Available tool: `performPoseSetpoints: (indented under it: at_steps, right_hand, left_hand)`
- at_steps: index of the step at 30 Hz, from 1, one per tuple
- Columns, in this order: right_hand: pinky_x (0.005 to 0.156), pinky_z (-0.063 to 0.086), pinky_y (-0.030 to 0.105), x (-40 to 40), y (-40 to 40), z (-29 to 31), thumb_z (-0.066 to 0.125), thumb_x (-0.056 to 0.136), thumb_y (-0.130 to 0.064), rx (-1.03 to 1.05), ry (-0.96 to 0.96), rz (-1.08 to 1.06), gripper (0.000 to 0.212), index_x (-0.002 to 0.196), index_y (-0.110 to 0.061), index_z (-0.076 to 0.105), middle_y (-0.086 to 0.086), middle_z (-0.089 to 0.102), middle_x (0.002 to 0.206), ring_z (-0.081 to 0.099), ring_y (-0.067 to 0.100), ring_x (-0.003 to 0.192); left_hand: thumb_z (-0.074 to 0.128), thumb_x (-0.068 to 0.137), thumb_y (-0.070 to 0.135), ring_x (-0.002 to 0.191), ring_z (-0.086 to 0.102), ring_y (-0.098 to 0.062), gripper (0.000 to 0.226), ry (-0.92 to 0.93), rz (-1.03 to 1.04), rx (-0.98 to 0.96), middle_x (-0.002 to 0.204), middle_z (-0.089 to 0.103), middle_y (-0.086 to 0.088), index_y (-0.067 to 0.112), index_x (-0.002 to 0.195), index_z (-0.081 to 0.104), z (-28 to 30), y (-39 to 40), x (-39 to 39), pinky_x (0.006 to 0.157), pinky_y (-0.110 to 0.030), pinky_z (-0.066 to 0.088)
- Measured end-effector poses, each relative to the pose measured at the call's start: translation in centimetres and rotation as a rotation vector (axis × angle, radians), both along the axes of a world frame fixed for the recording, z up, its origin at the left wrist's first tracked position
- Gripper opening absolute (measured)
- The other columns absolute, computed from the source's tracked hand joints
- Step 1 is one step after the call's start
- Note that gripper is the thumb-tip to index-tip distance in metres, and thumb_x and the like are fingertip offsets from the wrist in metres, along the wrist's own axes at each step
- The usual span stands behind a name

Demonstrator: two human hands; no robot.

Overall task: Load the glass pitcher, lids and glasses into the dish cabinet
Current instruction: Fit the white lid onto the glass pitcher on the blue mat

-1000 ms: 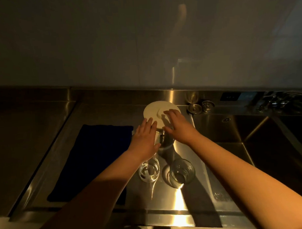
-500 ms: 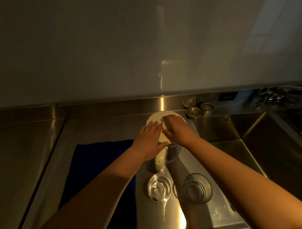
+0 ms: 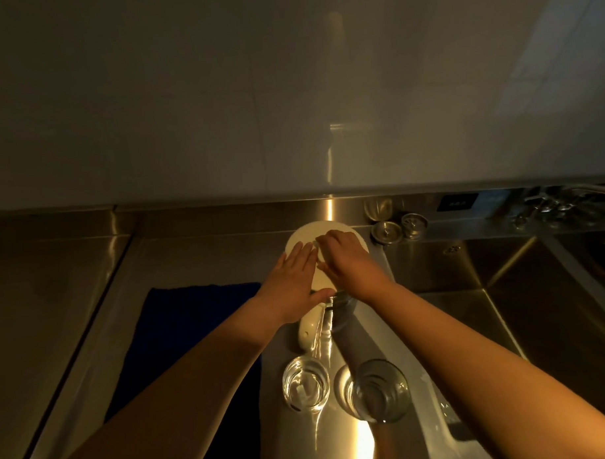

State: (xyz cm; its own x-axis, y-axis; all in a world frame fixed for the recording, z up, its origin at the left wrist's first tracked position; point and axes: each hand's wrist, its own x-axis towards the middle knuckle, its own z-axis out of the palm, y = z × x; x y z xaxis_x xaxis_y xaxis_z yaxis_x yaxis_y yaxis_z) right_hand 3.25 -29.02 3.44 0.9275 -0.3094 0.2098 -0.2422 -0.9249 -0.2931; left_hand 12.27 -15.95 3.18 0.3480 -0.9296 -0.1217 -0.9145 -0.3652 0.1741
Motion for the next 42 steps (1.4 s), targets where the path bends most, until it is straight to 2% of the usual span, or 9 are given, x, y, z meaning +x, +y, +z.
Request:
performPoseSetpoints:
  at_steps: [7,16,26,29,34,38,42]
  right_hand:
    - [0.098,0.031,0.031,-1.3,-3.4,1.6,0.058,0.091,-0.026,-0.014,-0.042,0.058,0.05,0.135,-0.007,0.043,0.015,0.044,0.136,0.037,0.029,0.123]
    - [0.099,0.032,0.034,-5.5,-8.1,0.6,0.058,0.091,-0.025,-0.026,-0.013,0.04,0.049,0.134,-0.007,0.043,0.015,0.044,0.135,0.038,0.029,0.123]
    - [0.105,0.031,0.04,-6.5,-12.5,-2.5,0.055,0.093,-0.023,0.163,0.009,-0.113,0.049,0.138,-0.012,0.039,0.011,0.039,0.141,0.029,0.028,0.132]
    - [0.103,0.032,0.039,-6.0,-13.3,-4.5,0.056,0.092,-0.023,0.179,0.058,-0.14,0.048,0.136,-0.011,0.04,0.012,0.039,0.139,0.03,0.028,0.13]
    - [0.099,0.034,0.039,-4.6,-13.3,-8.4,0.057,0.091,-0.023,0.158,0.14,-0.102,0.047,0.134,-0.009,0.043,0.016,0.042,0.134,0.034,0.031,0.125]
    - [0.097,0.035,0.038,-3.4,-12.8,-10.5,0.057,0.09,-0.022,0.185,0.177,-0.14,0.045,0.131,-0.007,0.045,0.019,0.044,0.131,0.036,0.034,0.121]
    - [0.096,0.036,0.038,-2.5,-12.7,-11.6,0.057,0.091,-0.022,0.174,0.205,-0.151,0.045,0.132,-0.007,0.044,0.019,0.043,0.131,0.036,0.034,0.121]
  left_hand:
    - [0.03,0.094,0.058,0.145,-0.014,-0.018,0.081,-0.018,0.016,-0.031,0.159,-0.009,-0.005,0.012,0.15,-0.005,1.3,-2.4,-1.4,0.117,-0.036,-0.005]
    - [0.032,0.097,0.053,0.144,-0.015,-0.018,0.076,0.023,0.007,-0.012,0.159,-0.011,-0.005,0.013,0.151,-0.004,0.6,-6.2,-4.8,0.115,-0.035,-0.006]
    - [0.029,0.096,0.055,0.142,-0.02,-0.014,0.076,-0.009,0.1,-0.012,0.158,-0.016,-0.001,0.016,0.15,-0.008,-1.6,-7.9,-4.9,0.108,-0.029,-0.014]
    - [0.031,0.096,0.055,0.144,-0.014,-0.016,0.075,-0.039,0.13,-0.033,0.159,-0.009,-0.003,0.015,0.151,-0.003,-2.4,-7.3,-4.5,0.112,-0.031,-0.01]
    - [0.037,0.093,0.057,0.146,0.004,-0.022,0.077,-0.148,0.131,-0.095,0.158,0.011,-0.008,0.011,0.15,0.013,-3.3,-6.3,-4.7,0.118,-0.038,0.008]
    - [0.041,0.09,0.06,0.145,0.011,-0.024,0.08,-0.136,0.133,-0.094,0.157,0.018,-0.009,0.011,0.149,0.019,-3.3,-6.1,-4.2,0.115,-0.039,0.012]
    - [0.035,0.091,0.061,0.144,0.011,-0.024,0.078,-0.156,0.111,-0.108,0.156,0.019,-0.009,0.011,0.149,0.019,-3.5,-5.7,-4.3,0.115,-0.037,0.009]
